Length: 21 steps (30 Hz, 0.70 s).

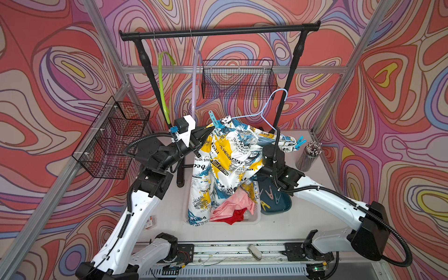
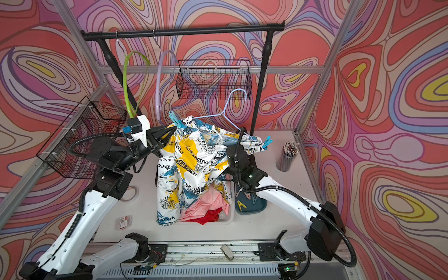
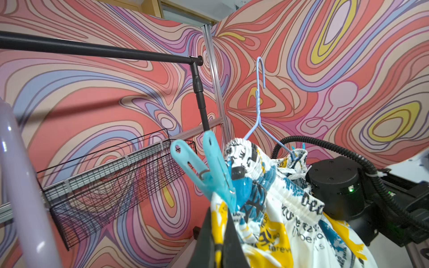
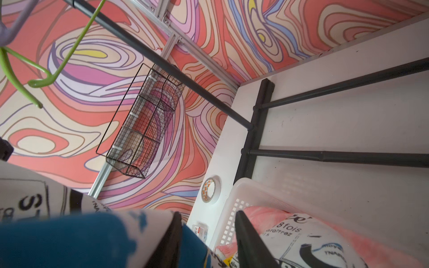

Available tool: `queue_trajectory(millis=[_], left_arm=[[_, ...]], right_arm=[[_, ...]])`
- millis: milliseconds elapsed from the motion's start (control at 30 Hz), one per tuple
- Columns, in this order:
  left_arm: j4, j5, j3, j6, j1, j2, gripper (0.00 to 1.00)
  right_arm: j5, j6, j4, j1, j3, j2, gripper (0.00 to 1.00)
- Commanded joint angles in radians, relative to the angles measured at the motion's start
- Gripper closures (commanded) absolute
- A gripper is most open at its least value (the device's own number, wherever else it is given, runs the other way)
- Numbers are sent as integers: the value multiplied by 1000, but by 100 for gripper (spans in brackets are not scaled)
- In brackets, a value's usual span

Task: Remove the clothespins securing shorts to the hanger
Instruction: Pick up the hanger from the clothesline.

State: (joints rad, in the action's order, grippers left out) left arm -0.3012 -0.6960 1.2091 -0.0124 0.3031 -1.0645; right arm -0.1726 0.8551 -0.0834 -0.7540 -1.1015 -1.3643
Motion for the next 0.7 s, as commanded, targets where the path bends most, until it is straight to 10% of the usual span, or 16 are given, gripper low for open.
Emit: queue_trajectory(millis=[0,433,667], left_arm=[[-323,168,30,-61,-41,-33,100],[-562,311,-279,-151,-167,17,100],[-652,284,-211,-189,-215,-101,100]], right_arm=[[66,13,28,-43,44,27,60],[262,9,178,-43,161,164,56],[254,12,161,-42,169,108,55]])
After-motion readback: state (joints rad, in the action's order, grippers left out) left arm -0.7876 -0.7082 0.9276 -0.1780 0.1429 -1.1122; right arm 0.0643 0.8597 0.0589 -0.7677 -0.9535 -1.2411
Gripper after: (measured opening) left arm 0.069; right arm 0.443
